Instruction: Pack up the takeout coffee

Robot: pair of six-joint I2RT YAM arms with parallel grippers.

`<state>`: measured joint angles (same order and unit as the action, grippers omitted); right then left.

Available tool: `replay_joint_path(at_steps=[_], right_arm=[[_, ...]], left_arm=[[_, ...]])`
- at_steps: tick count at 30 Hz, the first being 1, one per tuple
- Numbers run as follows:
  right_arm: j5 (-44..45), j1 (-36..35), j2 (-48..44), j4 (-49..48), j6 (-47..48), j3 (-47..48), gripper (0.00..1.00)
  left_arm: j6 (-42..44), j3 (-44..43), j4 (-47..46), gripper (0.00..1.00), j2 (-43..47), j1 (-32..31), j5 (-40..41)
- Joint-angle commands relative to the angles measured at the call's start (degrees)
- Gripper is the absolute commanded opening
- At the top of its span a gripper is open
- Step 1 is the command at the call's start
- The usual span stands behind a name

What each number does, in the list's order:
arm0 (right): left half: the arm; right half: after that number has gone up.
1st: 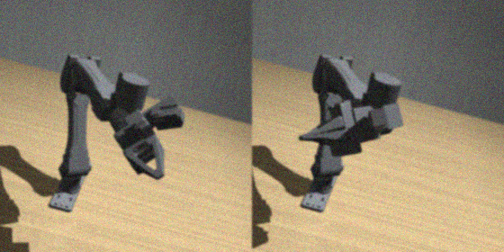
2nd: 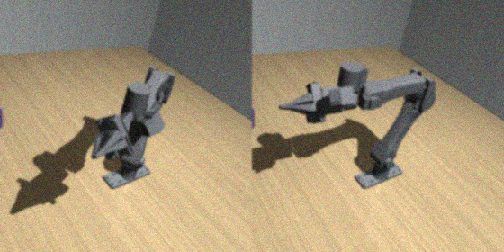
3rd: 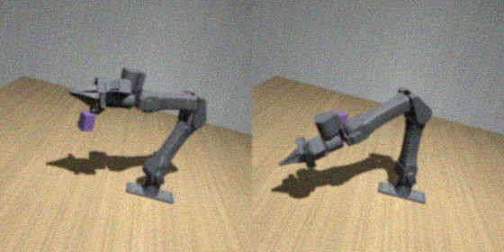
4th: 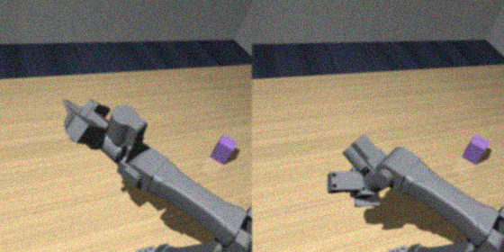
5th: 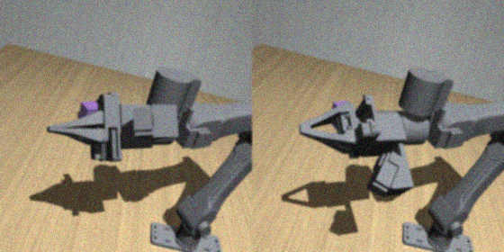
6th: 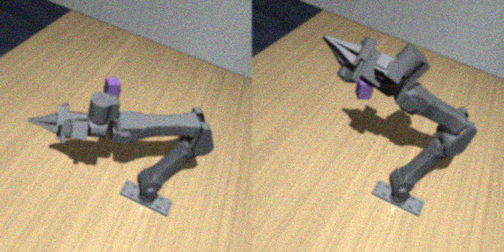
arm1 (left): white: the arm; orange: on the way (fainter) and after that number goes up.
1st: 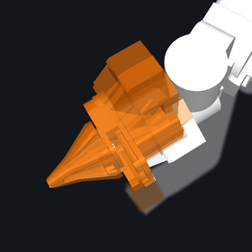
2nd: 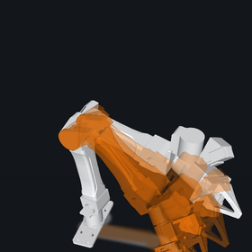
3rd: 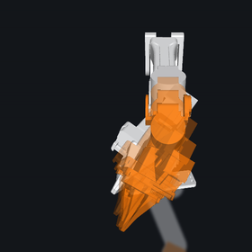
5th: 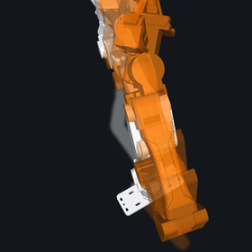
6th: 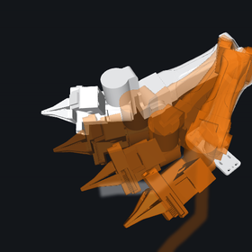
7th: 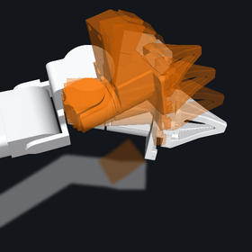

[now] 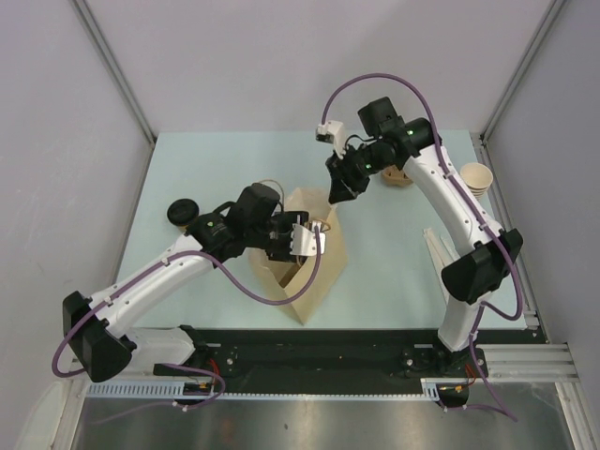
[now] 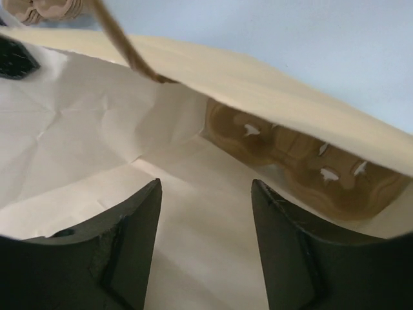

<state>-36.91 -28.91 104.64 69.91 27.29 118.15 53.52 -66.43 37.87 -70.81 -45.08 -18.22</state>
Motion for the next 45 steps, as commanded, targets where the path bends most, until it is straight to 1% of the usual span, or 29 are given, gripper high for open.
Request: replay_joint_path(at_steps=[1,3,4,5,8,10,11,13,17,18,20,22,25,30,31,32,33,35,39,42,44,45], right_arm=[[-1.33,2.18,-5.05,-2.85,-0.31,0.59,0.39],[-1.41,2.36,-6.02,-3.2,-0.31,-0.54,0.41],[-1.5,2.45,-7.33,-3.46,-0.13,-1.07,0.41],[-1.5,2.45,-7.87,-3.73,-0.13,-2.38,0.41],[-1.5,2.45,-10.06,-5.48,-0.39,-4.5,0.41],[-1.41,2.45,-11.03,-6.28,-0.31,-5.65,0.41],[-1.5,2.36,-11.21,-6.36,-0.22,-5.91,0.4],[-1.59,2.45,-11.47,-6.71,-0.22,-6.87,0.39],[-1.24,2.27,-11.48,-8.38,-0.48,-9.33,0.38],[-1.33,2.27,-11.39,-8.56,-0.57,-10.12,0.38],[-1.68,2.36,-11.13,-8.82,-0.92,-10.39,0.37],[-2.03,2.27,-10.95,-9.0,-1.27,-10.31,0.36],[-2.03,2.1,-11.39,-9.26,-1.27,-10.39,0.36],[-1.86,2.01,-11.48,-8.74,-1.01,-11.18,0.35],[-1.85,1.92,-11.39,-8.74,-0.92,-11.45,0.34],[-1.94,2.01,-11.48,-8.82,-1.01,-12.14,0.34],[-1.94,1.92,-11.39,-8.91,-1.01,-12.33,0.34],[-2.03,1.75,-11.3,-9.52,-1.01,-13.29,0.33],[-2.03,1.92,-10.6,-10.32,-0.92,-13.91,0.32],[-2.03,2.1,-9.63,-10.67,-0.83,-14.0,0.31],[-1.94,2.01,-9.19,-11.02,-0.66,-14.17,0.3],[-2.03,2.01,-9.02,-11.02,-0.57,-14.17,0.29]], left_arm=[[-3.68,0.78,-3.05,0.59,1.55,0.43,-2.17],[-4.3,1.39,-3.5,0.52,1.55,0.52,-2.35],[-4.21,1.57,-3.59,0.52,1.55,0.52,-2.7],[-3.51,1.74,-3.59,0.54,1.46,0.52,-2.96],[-0.8,1.4,-1.66,0.65,1.11,0.43,-4.19],[0.0,0.87,0.0,0.7,0.76,0.43,-5.07],[2.27,0.35,0.8,0.75,0.67,0.43,-5.42],[5.0,-0.1,2.47,0.79,0.76,0.26,-6.04],[9.58,-2.47,6.59,0.83,-0.38,-0.36,-6.92],[10.2,-2.99,8.26,0.83,-0.73,-0.53,-6.48],[10.12,-4.84,9.24,0.7,-2.39,-0.8,-6.04],[9.33,-7.2,11.61,0.59,-3.89,-0.8,-5.95],[9.24,-8.01,12.67,0.54,-4.6,-0.8,-5.52],[9.32,-7.66,11.62,0.54,-4.25,-0.97,-4.9],[9.5,-7.66,11.44,0.55,-4.17,-0.97,-4.72],[9.59,-7.57,11.27,0.57,-4.08,-1.06,-4.46],[9.59,-7.48,10.74,0.62,-3.82,-1.06,-4.46],[10.03,-6.87,9.6,0.65,-2.59,-1.15,-4.72],[12.92,-4.5,7.49,0.73,0.22,-2.2,-3.94],[14.94,-3.62,8.1,0.74,0.93,-2.9,-3.67],[16.35,-4.14,9.85,0.72,0.32,-3.26,-3.23],[17.23,-4.32,10.38,0.7,0.23,-3.52,-3.14]])
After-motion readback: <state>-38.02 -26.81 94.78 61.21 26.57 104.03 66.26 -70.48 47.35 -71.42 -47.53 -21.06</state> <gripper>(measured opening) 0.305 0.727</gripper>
